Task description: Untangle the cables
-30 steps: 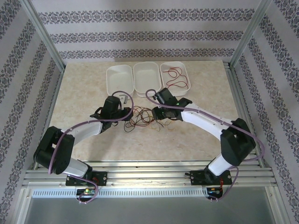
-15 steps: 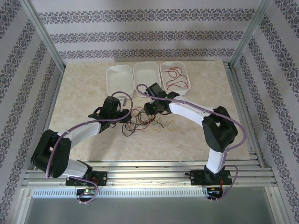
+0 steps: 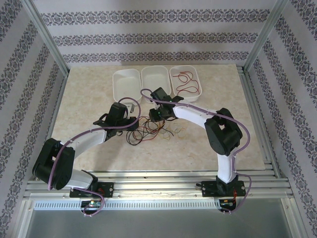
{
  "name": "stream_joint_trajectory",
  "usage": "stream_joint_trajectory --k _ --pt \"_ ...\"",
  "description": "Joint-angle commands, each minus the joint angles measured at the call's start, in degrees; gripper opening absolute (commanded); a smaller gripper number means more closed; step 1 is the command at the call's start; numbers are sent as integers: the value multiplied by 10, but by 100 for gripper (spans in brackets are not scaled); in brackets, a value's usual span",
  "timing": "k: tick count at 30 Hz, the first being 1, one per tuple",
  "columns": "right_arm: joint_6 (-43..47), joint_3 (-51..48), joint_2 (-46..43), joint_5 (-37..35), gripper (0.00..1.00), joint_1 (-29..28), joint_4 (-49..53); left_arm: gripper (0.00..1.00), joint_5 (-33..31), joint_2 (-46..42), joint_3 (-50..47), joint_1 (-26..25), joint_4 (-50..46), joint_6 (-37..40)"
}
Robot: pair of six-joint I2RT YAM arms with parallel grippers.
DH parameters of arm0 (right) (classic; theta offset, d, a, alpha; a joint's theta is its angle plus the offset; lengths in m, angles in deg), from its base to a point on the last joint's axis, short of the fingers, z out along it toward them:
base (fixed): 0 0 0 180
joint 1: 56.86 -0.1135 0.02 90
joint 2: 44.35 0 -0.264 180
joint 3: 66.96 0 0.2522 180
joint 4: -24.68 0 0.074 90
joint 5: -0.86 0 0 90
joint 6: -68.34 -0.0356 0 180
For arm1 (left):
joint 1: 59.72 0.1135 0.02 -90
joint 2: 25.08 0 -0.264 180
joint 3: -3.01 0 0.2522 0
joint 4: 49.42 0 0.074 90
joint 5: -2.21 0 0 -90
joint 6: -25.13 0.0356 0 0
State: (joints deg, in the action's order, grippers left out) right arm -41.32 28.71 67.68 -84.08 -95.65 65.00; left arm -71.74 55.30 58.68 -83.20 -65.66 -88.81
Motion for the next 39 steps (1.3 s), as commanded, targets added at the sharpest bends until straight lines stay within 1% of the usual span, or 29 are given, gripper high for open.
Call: stream_joint_trajectory --k 1,4,7,11,13,15,18,22,26,28,30,31,34,39 --pt "-12 -1 -12 10 33 -7 14 21 -13 -24 17 7 -32 8" --pt "-22 -17 -34 -3 32 -13 40 24 -15 -32 24 9 -49 5" --pt "-41 -37 -72 -24 32 -28 59 27 -2 -33 26 9 -51 0" --pt "-74 -56 -106 -48 32 -50 85 41 0 -22 28 10 -60 -2" --pt "-95 -65 -112 -53 32 -57 97 45 -8 -8 34 11 -78 2" --pt "-118 -81 -119 -57 32 -62 94 45 -7 18 47 12 -93 6" --pt "-142 -99 -125 -51 32 -64 79 45 12 51 63 12 -86 14" --pt "-148 -103 -131 -55 33 -64 69 45 -2 81 87 12 -77 27" --pt "-130 -84 -120 -58 34 -53 64 41 -12 119 106 16 -68 32" --pt "-118 -74 -109 -44 35 -41 47 34 -14 139 113 18 -66 36" --pt "-94 -52 -90 -33 35 -30 34 24 -12 153 113 18 -66 36" --pt "-82 -34 -79 -34 36 -27 35 22 -10 154 108 18 -62 34" --pt "-41 19 -34 -37 36 -21 40 19 -8 148 89 18 -49 28" --pt "33 82 41 -35 35 -15 22 6 -4 139 70 20 -41 25"
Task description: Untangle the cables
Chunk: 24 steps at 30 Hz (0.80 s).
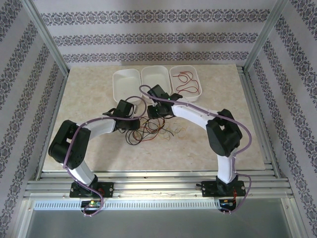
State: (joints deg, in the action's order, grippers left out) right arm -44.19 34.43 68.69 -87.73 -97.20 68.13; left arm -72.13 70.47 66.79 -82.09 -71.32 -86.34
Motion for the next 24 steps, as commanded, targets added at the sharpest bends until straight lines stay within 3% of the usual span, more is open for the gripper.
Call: stream_joint_trajectory --k 1,11,15,20,24 --pt "75 33 43 -1 35 1 -15 5 1 -15 -16 9 20 -1" --pt "145 75 109 -37 35 -1 -37 7 -17 -39 -41 15 34 -32" --pt "164 91 129 -72 35 -10 -25 20 -22 -57 -54 20 42 -46" --pt "173 98 139 -76 35 -10 -20 25 -24 -60 -56 22 42 -50" --pt "173 87 128 -57 35 -11 -23 46 -20 -48 -57 24 49 -51"
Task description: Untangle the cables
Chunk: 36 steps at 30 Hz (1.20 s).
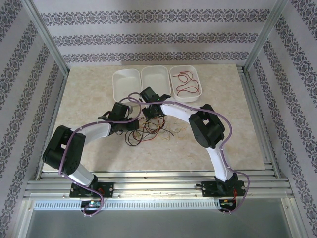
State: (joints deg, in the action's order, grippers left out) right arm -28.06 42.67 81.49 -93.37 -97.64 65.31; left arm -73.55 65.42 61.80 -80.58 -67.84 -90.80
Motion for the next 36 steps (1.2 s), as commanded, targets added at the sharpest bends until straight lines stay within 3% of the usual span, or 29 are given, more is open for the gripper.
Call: stream_joint_trajectory --k 1,5,9,18,36 --pt "11 2 -6 9 36 -7 5 48 -3 8 -7 9 18 -6" --pt "16 -8 -11 24 37 -7 9 48 7 30 -1 9 28 -7" --pt "20 -10 0 20 37 -8 13 36 15 42 0 10 39 -13" --pt "28 -6 10 29 39 -10 14 20 20 47 -5 13 41 -18" --pt "34 2 47 41 44 -6 38 13 32 46 -19 22 50 -23"
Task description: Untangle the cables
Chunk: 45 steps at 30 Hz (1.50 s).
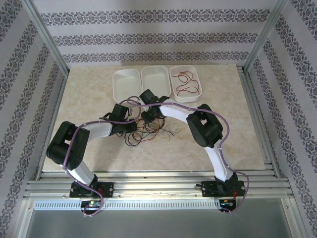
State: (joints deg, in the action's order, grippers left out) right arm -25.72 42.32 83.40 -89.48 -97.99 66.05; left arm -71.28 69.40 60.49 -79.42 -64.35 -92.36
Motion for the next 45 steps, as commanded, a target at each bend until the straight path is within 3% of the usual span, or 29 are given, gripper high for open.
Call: stream_joint_trajectory --k 1,7,15,24,34,45 --pt "10 11 35 0 44 -2 33 12 11 6 -6 10 17 -9" --pt "11 34 58 -2 39 3 44 12 13 5 -4 11 15 -8" --pt "20 51 64 1 18 7 64 12 13 2 -6 13 12 -7" --pt "-11 5 -41 -59 0 5 56 13 16 6 -3 16 12 -5" --pt "-78 -35 -189 -119 0 1 20 13 22 14 -10 16 33 -16" --pt "-94 -30 -333 -122 0 -1 8 10 20 22 -14 16 35 -15"
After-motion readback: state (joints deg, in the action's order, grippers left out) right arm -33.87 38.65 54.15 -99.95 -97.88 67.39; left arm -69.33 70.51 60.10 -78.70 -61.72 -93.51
